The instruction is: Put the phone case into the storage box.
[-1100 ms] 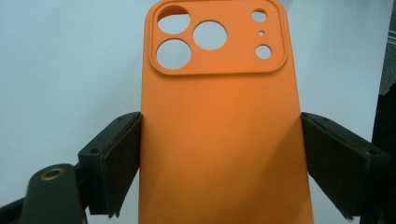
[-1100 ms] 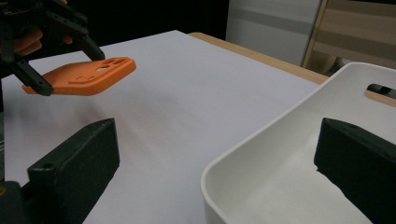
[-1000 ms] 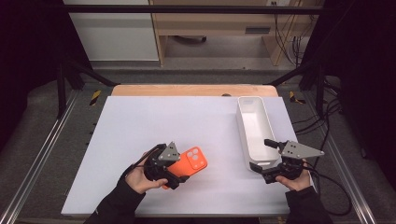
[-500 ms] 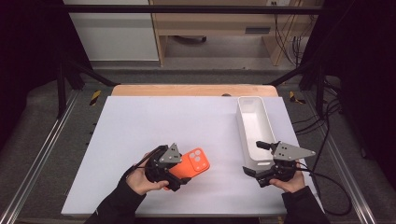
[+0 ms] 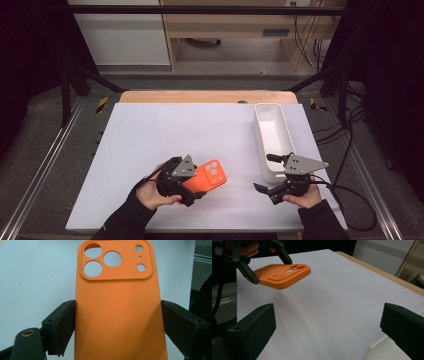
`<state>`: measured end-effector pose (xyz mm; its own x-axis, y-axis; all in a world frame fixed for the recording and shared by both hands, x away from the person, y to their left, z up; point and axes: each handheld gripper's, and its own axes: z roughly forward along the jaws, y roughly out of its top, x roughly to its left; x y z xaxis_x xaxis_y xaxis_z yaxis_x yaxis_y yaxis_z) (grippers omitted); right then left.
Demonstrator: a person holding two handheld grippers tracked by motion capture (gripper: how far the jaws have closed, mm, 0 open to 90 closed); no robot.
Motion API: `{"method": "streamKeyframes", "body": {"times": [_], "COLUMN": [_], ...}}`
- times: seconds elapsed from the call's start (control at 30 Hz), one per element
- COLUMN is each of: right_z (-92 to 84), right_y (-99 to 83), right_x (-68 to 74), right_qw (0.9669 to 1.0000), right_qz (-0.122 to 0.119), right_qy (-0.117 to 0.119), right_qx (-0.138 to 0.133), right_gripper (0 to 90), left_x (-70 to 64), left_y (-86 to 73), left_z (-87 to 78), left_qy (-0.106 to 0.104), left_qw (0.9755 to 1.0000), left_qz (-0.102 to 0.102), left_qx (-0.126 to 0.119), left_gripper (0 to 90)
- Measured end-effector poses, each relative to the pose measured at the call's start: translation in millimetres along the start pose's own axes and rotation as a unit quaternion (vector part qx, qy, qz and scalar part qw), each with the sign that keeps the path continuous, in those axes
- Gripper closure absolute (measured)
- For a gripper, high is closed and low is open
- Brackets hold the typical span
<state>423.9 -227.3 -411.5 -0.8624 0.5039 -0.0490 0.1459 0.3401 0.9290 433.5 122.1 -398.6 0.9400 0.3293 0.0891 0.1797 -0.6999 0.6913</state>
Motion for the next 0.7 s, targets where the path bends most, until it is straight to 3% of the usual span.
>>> {"method": "streamKeyframes", "body": {"times": [0.7], "right_z": [17.5], "right_y": [4.0], "right_x": [14.4], "right_qw": [0.9986], "right_qz": [-0.028], "right_qy": [0.039], "right_qx": [0.023], "right_gripper": [1.0], "left_x": [-8.8], "left_y": [4.6], "left_z": [5.6], "left_qy": [-0.011], "left_qw": [0.9997], "left_qz": [0.023], "left_qx": [-0.004], "left_gripper": [15.2]}}
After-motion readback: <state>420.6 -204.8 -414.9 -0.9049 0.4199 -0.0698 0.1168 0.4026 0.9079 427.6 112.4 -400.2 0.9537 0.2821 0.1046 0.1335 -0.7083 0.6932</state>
